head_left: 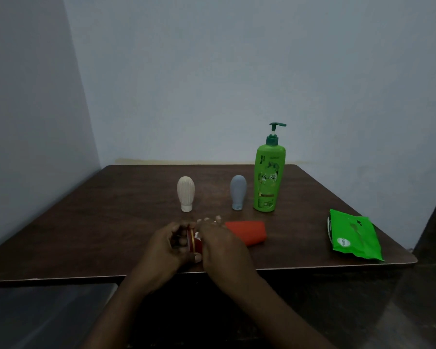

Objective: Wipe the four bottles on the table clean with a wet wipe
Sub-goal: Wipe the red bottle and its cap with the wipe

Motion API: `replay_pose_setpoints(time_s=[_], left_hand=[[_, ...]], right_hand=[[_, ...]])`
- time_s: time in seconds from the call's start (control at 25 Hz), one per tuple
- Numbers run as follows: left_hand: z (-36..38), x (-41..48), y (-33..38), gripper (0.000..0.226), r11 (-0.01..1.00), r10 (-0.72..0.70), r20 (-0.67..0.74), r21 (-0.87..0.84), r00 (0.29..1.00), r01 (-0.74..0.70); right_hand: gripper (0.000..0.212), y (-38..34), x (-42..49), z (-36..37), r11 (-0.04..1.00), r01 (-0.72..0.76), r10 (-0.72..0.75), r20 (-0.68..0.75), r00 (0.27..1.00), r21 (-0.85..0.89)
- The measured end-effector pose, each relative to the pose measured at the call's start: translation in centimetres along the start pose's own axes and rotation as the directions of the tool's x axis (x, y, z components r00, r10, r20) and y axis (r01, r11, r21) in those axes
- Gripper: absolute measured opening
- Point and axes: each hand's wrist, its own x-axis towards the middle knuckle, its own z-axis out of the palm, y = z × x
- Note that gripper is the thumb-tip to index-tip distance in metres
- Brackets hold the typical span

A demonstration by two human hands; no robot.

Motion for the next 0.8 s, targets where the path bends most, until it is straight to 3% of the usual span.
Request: replay_pose_setpoints(time_s=[0.12,0.32,0.44,0.6,0.68,0.8], left_hand=[[0.3,0.0,0.2,0.067,1.0,-0.022,0.0,-0.008,1.0,0.022],[0.3,-0.1,0.5,0.062,0.999,-0.031,0.02,0.043,0.999,0.03],[0.5,-0.7,0.9,0.068,0.999,-0.014,-0.017,0.034,1.0,0.015],[0.6,-2.0,2.2,0.068,0.998,0.061,-0.057,0.031,0.996,-0.059],[0.7,-2.3,4.2,0.066,0.989,0.141,-0.063,0.055,0.988,-0.137],[1.3,-2.6,8.0,0.063,0.93,0.303,-0.028,0.226,0.953,-0.289]], right_hand=[[0.049,1.6,-0.7,-0.1,0.999,0.053,-0.053,-0.038,0.998,0.001],[0.048,3.5,-4.4,-1.8,0.99,0.14,-0.142,0.072,0.987,0.034],[0.026,3.5,-5.1,-4.7,0.953,0.007,-0.029,0.067,0.997,0.302],[0.018,4.0,-3.5,-7.6,0.689,-0.191,0.331,-0.069,0.941,0.699],[0.019,4.5,-2.7,-8.6,0.503,-0.233,0.495,-0.057,0.867,0.832],[0.013,4.7,-1.9,-10.0,0.248,-0.235,0.639,0.024,0.769,0.94]])
